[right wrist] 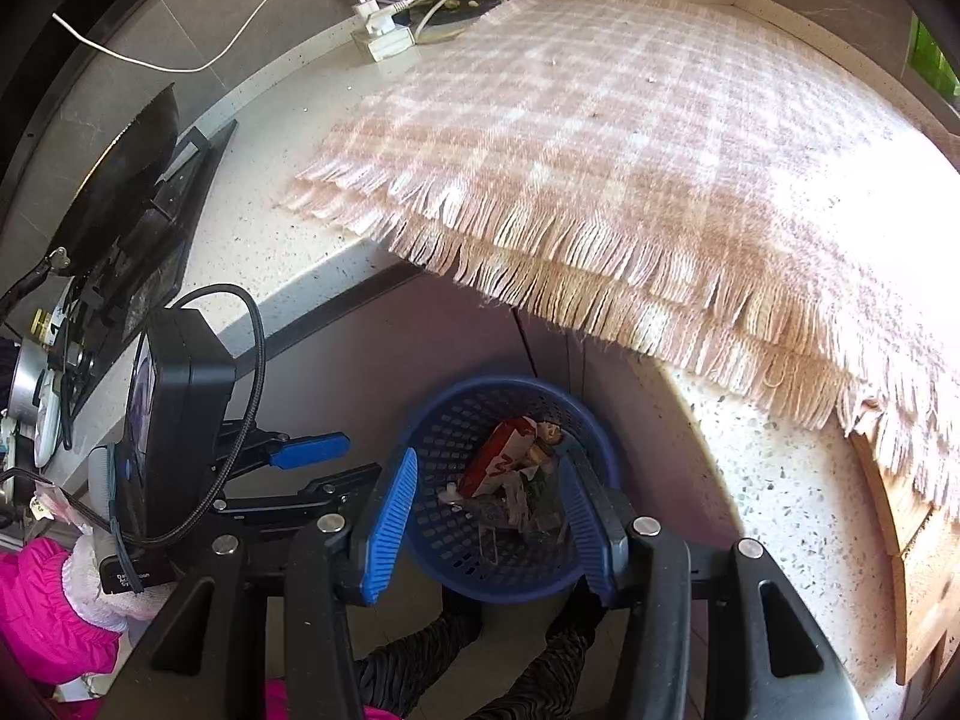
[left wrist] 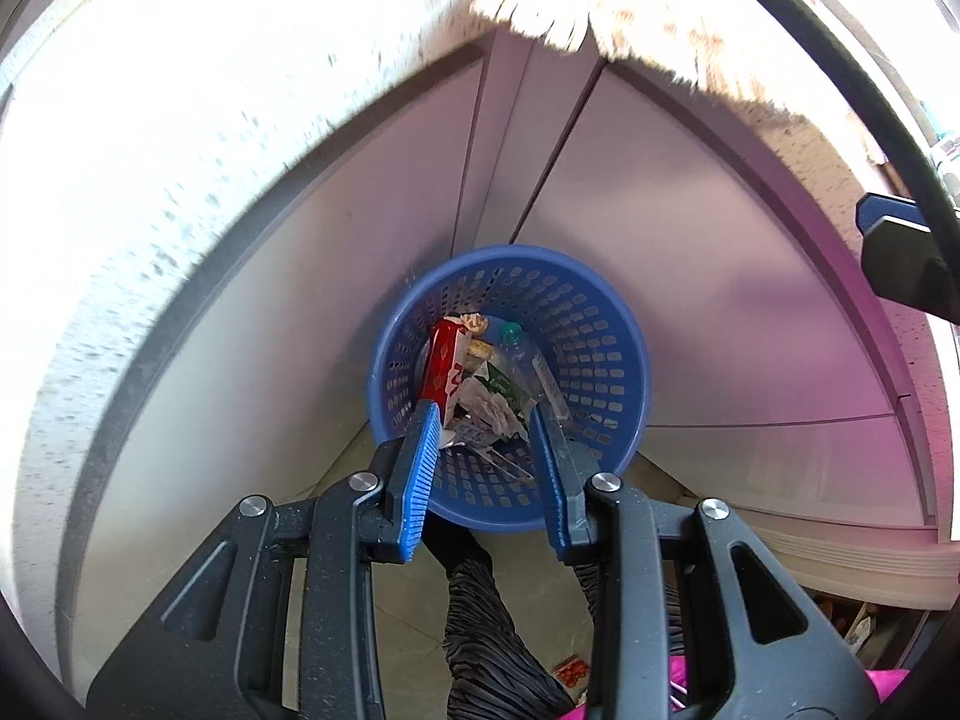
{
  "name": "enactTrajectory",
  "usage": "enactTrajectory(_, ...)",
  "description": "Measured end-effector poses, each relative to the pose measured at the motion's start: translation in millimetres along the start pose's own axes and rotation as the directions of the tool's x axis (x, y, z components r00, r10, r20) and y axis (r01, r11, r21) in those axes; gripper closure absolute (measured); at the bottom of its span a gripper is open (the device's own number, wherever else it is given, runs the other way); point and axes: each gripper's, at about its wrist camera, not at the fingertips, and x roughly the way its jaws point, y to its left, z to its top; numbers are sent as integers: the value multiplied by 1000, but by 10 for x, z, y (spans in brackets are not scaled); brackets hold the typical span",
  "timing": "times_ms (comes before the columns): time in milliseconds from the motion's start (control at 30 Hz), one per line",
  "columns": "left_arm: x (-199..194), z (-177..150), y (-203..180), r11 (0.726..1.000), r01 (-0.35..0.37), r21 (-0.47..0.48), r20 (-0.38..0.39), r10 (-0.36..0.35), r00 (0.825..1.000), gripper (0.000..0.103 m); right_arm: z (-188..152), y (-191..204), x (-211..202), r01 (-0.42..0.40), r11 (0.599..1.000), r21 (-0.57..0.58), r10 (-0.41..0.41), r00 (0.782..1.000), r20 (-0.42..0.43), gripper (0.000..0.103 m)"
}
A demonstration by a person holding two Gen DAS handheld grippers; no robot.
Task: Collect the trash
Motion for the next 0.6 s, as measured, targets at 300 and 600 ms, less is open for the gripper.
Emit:
enactTrajectory(300,-512,95,-140,999,-21,33,105,17,994,72,42,-49,-506,8,1000,1,-8,996,89,47)
enactTrajectory(600,-1133,348,-386,999,0,43,253,-11,967,54,151,-316,-1136,30,999,43,-39,977,209,38)
